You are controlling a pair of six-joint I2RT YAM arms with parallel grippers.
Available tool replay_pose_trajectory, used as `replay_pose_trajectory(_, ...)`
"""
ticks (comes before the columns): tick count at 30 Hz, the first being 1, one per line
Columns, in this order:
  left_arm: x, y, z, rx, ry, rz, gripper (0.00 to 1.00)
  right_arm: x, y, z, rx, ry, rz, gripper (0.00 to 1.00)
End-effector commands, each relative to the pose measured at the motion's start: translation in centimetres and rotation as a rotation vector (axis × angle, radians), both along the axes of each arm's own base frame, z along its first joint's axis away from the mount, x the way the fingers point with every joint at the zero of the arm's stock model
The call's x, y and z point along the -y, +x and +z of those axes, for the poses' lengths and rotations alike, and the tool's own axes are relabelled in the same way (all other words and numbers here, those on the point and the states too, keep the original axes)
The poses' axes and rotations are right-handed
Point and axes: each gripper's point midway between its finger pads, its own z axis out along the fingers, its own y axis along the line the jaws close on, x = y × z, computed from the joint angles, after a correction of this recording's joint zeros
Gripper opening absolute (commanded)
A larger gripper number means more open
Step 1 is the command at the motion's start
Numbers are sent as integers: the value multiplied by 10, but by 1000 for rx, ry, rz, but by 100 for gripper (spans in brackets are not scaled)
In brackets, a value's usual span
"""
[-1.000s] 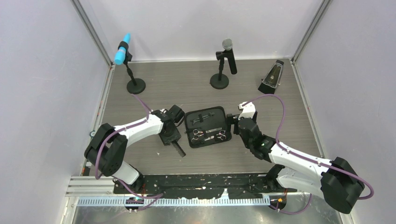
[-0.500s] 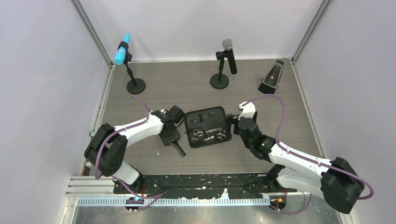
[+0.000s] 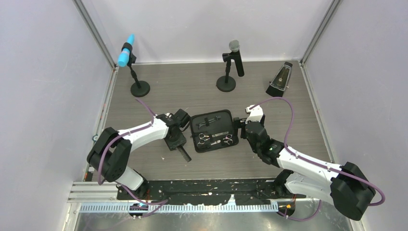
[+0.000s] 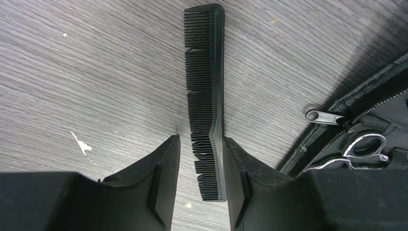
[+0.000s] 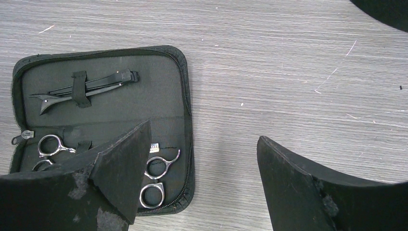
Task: Sort the hair-cutting tools
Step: Move the comb to the center of the board.
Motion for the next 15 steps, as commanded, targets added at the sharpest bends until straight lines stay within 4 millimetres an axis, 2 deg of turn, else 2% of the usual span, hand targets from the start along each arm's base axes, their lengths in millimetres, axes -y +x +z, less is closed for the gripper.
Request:
replay_pose_trajectory(1, -2, 1, -5, 0, 19, 19, 40, -3, 6, 9, 34, 23, -4, 88)
replay_pose_trajectory(15, 2, -4, -19, -56, 20, 6, 40, -5, 5, 8, 32, 24, 5, 88)
